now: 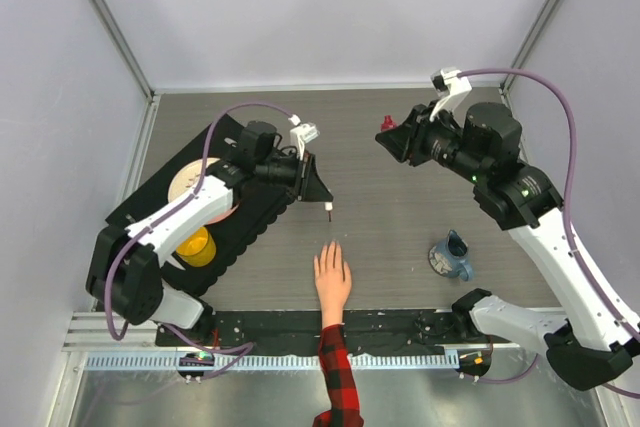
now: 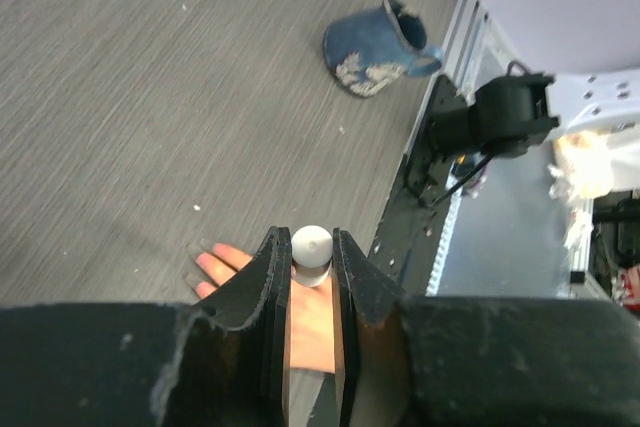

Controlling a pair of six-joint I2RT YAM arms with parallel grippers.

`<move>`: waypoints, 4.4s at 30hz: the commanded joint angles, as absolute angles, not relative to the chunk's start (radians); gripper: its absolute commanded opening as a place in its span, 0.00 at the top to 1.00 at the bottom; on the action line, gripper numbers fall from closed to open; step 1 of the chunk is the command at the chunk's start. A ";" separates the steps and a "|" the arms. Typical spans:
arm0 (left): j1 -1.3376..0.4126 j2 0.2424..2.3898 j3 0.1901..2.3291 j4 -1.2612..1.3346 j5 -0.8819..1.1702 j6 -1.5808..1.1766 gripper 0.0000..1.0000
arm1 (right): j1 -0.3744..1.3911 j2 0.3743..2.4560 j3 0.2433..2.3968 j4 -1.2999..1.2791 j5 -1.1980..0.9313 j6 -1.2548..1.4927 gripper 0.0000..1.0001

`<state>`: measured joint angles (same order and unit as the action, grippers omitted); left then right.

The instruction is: Paint the nails

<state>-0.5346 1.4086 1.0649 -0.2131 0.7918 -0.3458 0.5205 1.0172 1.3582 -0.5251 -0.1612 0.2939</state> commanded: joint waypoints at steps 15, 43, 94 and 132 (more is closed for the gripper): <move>-0.552 1.581 0.953 -0.005 0.798 -0.175 1.00 | 0.457 1.175 1.509 -0.514 -0.235 0.298 0.99; -0.561 1.779 1.043 0.012 0.896 -0.135 1.00 | 0.353 1.223 1.509 -0.523 -0.360 0.298 0.99; -0.569 1.868 1.095 -0.066 0.908 -0.084 1.00 | 0.341 1.249 1.509 -0.522 -0.397 0.310 0.99; -0.569 1.902 1.157 -0.132 0.902 -0.022 1.00 | 0.334 1.264 1.511 -0.522 -0.405 0.319 0.99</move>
<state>-0.5674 1.9018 1.1130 -0.1150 0.8833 -0.0631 0.3428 1.2640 1.4662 -0.5549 -0.3885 0.3126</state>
